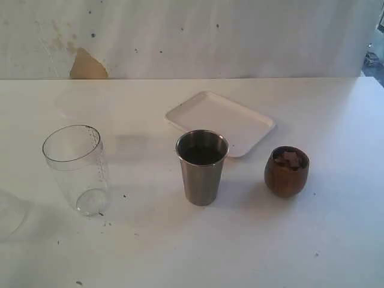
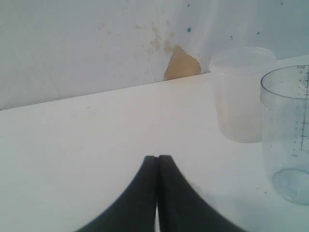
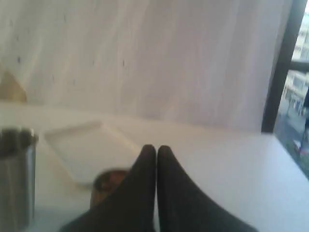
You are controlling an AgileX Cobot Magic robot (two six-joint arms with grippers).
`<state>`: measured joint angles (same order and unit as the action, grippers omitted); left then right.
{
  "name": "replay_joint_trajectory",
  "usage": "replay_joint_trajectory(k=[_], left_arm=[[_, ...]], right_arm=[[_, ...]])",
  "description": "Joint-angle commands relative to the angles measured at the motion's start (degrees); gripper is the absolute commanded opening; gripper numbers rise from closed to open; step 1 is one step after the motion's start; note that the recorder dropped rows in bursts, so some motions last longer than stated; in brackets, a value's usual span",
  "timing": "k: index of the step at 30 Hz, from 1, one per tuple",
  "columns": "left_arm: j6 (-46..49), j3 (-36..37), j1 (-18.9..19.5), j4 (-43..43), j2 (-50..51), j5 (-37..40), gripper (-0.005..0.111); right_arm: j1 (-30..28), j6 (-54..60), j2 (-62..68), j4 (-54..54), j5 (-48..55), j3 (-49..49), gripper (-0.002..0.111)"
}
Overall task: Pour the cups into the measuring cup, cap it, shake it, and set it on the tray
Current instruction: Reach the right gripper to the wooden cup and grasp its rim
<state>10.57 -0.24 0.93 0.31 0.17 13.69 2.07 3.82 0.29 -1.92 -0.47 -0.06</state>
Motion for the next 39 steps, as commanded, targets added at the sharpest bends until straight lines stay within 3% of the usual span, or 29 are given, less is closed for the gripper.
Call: replay_joint_trajectory(k=[1, 3, 4, 6, 7, 12, 18, 24, 30, 39], left_arm=[[-0.14, 0.24, -0.34, -0.01, -0.17, -0.35, 0.001], [-0.14, 0.24, -0.34, -0.01, -0.17, -0.35, 0.001], [-0.14, 0.24, -0.34, -0.01, -0.17, -0.35, 0.001], [-0.14, 0.24, -0.34, -0.01, -0.17, -0.35, 0.001], [-0.14, 0.24, -0.34, -0.01, -0.17, -0.35, 0.001], [-0.14, 0.24, -0.34, -0.01, -0.17, -0.35, 0.001], [-0.14, 0.24, -0.34, -0.01, -0.17, -0.35, 0.001], [-0.14, 0.24, -0.34, -0.01, -0.17, -0.35, 0.001], [-0.14, 0.24, -0.34, -0.01, -0.17, -0.35, 0.001], [-0.14, 0.24, -0.34, -0.01, -0.17, -0.35, 0.001]], right_arm=[[0.14, -8.14, -0.29, -1.50, -7.34, 0.06, 0.002], [0.14, -10.72, 0.49, -1.50, -8.54, 0.06, 0.020], [0.14, -12.49, 3.06, -1.50, -11.08, 0.06, 0.049], [0.14, -14.96, 7.72, -0.88, -12.95, 0.06, 0.082], [0.14, -16.29, 11.65, -0.35, -13.62, 0.06, 0.091], [0.14, -20.80, 34.69, 15.53, -30.99, 0.06, 0.086], [0.14, -8.52, 68.98, 12.19, -50.69, 0.06, 0.086], [0.14, -5.83, 91.91, 11.99, -65.39, -5.80, 0.086], [0.14, -4.93, 104.24, 16.98, -66.88, -13.05, 0.086], [0.14, -2.38, 111.57, 16.77, -66.88, -19.58, 0.086]])
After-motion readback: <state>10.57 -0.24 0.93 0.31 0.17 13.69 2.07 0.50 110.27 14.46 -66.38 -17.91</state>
